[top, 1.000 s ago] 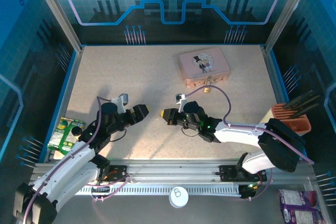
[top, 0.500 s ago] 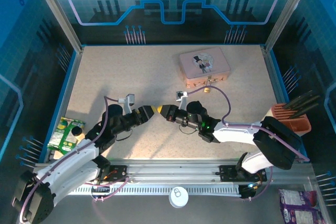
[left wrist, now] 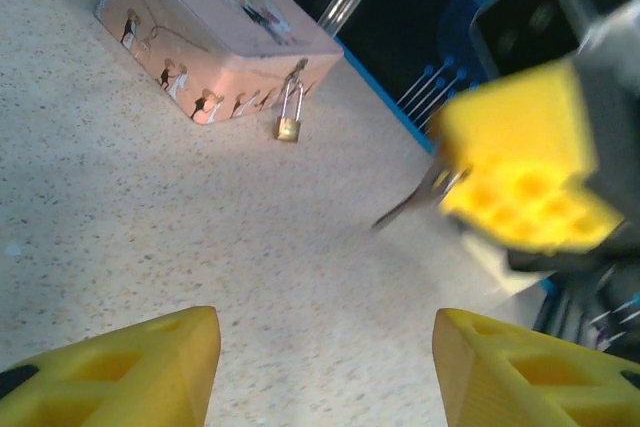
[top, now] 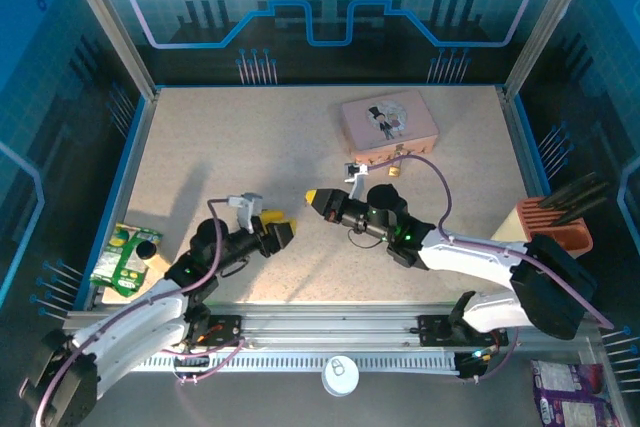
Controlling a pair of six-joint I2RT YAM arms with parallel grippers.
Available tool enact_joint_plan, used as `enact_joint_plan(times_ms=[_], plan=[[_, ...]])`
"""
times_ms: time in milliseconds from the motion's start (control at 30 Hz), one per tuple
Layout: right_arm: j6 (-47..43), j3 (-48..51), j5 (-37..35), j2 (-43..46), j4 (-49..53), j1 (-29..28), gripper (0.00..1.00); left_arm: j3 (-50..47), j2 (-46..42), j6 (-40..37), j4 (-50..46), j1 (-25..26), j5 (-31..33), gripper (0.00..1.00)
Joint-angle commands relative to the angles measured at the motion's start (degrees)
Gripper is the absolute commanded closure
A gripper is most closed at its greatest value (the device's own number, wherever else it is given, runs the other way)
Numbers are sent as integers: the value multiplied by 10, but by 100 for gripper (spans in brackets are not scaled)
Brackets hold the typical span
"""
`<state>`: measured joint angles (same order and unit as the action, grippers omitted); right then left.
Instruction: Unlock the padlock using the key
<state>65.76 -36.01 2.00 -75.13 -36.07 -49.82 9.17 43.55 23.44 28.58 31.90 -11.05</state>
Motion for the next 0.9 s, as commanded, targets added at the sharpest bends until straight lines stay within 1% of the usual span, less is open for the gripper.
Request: enact_joint_plan(times_ms=[0,100,133,333,533,700,867], plan=[[-22,-30,0,24,38,4,100,2,50,-124,152,9,-55,38],[-27,-37,1,36,54,3,100,13,104,-200,195,13,-124,40],[-29,-38,2,39,61,2,100,18,117,-221,203,15,-134,41],[-32,-37,-1,55,83,-7,100,36,154,-307,220,16,-133,53],[-45,-60,0,53,132,-20,100,47,174,-319,249,15,-131,59],[-43,-62,-2,49,134,-22,100,49,177,-320,259,15,-126,65],[-44,-61,-4,50,135,-23,100,50,171,-327,246,14,-119,78]])
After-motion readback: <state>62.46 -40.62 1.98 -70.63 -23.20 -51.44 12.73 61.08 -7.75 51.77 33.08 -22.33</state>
